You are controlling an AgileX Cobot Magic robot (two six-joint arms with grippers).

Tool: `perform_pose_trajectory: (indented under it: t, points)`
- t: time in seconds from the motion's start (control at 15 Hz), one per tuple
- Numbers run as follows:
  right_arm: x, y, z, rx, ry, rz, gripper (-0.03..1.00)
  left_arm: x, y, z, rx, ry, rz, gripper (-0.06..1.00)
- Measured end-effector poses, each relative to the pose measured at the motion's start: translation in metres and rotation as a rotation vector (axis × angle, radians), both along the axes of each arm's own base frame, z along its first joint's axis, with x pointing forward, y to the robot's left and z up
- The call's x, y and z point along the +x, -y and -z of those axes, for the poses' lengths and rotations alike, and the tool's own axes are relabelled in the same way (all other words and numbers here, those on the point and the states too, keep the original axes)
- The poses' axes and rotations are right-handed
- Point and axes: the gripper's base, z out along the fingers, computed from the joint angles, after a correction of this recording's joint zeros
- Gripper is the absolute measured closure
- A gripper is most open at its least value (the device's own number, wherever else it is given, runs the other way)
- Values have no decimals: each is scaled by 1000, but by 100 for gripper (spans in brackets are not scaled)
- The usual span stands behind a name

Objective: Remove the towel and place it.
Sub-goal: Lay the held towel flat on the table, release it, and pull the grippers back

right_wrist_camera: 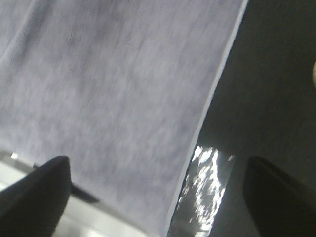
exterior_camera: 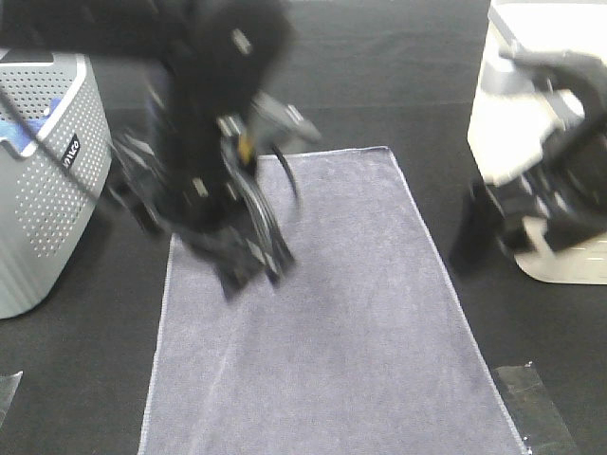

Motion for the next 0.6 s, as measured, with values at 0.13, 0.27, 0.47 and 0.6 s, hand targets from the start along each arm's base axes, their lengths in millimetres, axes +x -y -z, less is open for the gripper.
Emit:
perform_pose_trajectory:
  t: [0.13, 0.27, 0.47, 0.6]
  points:
    - [24, -9, -5, -10, 25, -4, 16, 31, -13, -8, -94, 91, -62, 12]
    - [51, -21, -9, -11, 45, 0, 18, 56, -22, -17, -194, 195, -93, 12]
    - [100, -43, -16, 8, 93, 3, 22, 89, -45, -24, -316, 335, -167, 13]
    - [125, -55, -15, 17, 111, 5, 24, 108, -69, -27, -350, 391, -240, 16]
